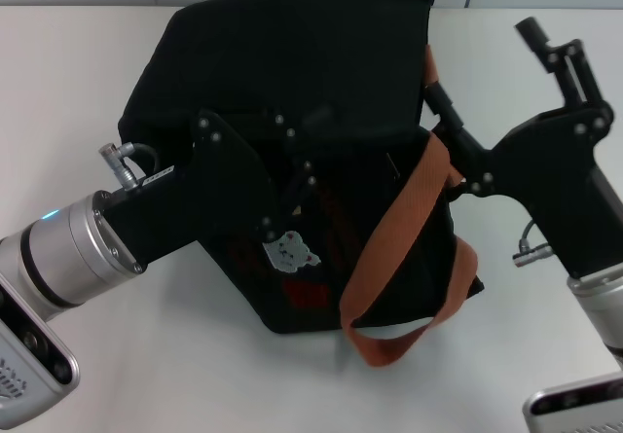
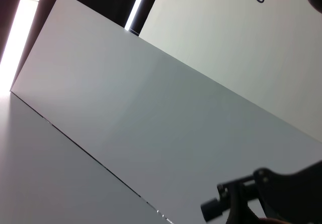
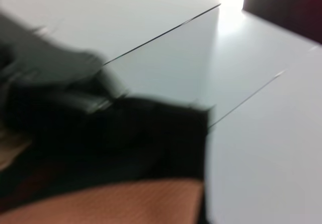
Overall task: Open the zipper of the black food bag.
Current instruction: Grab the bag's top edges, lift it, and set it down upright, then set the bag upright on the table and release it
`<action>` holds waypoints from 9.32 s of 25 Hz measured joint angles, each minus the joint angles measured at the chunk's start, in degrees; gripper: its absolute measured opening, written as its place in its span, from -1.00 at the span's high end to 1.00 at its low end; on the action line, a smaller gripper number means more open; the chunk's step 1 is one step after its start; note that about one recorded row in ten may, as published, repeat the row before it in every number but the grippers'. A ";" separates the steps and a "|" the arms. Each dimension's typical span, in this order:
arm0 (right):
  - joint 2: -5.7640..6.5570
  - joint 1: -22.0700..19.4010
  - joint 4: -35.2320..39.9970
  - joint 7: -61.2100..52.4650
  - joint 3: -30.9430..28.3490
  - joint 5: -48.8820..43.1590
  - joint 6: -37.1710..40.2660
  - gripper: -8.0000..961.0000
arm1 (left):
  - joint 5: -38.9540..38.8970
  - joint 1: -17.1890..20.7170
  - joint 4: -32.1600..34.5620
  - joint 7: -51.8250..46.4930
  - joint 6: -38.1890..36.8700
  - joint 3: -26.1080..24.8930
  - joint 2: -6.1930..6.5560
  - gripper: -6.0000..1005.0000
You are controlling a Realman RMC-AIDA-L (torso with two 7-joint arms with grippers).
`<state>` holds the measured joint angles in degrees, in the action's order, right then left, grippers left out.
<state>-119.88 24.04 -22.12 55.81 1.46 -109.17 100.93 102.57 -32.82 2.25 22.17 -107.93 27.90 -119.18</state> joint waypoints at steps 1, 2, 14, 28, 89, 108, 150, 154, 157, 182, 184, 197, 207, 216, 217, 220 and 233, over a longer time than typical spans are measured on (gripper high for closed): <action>0.00 -0.33 -0.12 -0.13 -0.02 0.00 1.43 -0.76 | 0.00 0.03 0.00 0.03 0.00 -0.01 0.00 0.80; 0.00 -0.33 -0.12 -0.13 -0.02 0.00 1.43 -0.75 | 0.00 0.03 0.00 0.03 0.00 -0.01 0.00 0.80; 0.00 2.44 0.84 -8.57 -1.40 0.03 -4.21 -0.76 | 0.00 -0.28 -0.06 0.15 0.01 -0.04 0.00 0.80; 0.00 -7.89 0.61 -13.11 2.41 -0.30 -2.17 -0.76 | 0.01 -1.26 -0.23 0.15 0.62 -0.04 0.00 0.80; 0.00 -1.55 -2.17 -18.57 -2.52 0.29 -7.62 -0.76 | -0.01 -2.34 -1.55 0.01 0.90 0.50 0.00 0.81; 0.00 -3.81 -3.37 -23.79 0.26 -0.23 -7.35 -0.76 | 0.00 -2.47 -1.70 0.06 0.91 0.50 0.00 0.81; 0.00 -1.77 -3.94 -17.00 -2.15 -4.02 -11.42 -0.66 | -0.02 -3.39 -2.62 0.12 0.85 1.11 0.00 0.81; 0.00 -1.69 -3.97 -15.12 -2.16 -4.04 -10.31 -0.63 | -0.01 -3.40 -2.69 0.14 0.79 1.11 -0.01 0.81; 0.00 -1.54 -3.98 -14.69 -2.16 -4.04 -10.27 -0.61 | -0.01 -3.40 -2.69 0.14 0.79 1.11 0.00 0.81; 0.00 0.68 -4.09 -13.92 -2.16 -3.77 -14.44 0.66 | 0.01 -3.14 -2.87 0.15 0.90 1.11 0.00 0.81; 0.00 0.63 -4.78 -12.01 -2.24 -3.67 -14.48 0.72 | 0.01 -3.11 -2.87 0.15 0.86 1.11 0.00 0.81; -0.01 -2.23 -4.66 -11.46 -3.14 -3.50 -14.39 0.96 | -0.11 -3.26 -2.88 0.15 0.63 0.72 0.00 0.81; 0.04 -14.01 0.34 -11.37 -3.00 -3.36 -15.12 0.88 | -0.36 -3.38 -3.55 -0.22 0.73 -0.94 0.00 0.81; 0.01 -16.81 3.17 -13.19 -3.26 -2.15 -14.98 0.81 | -0.48 -3.37 -4.44 -0.35 1.19 -1.38 0.00 0.81; 0.01 -16.91 3.08 -14.14 -3.27 -1.87 -13.69 0.81 | -0.48 -3.27 -4.56 -0.40 1.16 -1.52 0.00 0.81; 0.04 -17.50 2.99 -18.09 -3.29 -1.76 -7.60 0.78 | -0.58 -2.35 -6.47 -2.45 1.05 -4.91 0.00 0.81; 0.55 -14.60 14.07 -56.67 -2.53 -2.33 12.63 0.28 | -0.89 7.98 -16.97 -30.56 10.39 -20.21 -0.01 0.81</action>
<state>-119.33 9.44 -8.05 -0.87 -1.07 -111.49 113.56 101.68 -24.84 -14.72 -8.38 -97.53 7.68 -119.19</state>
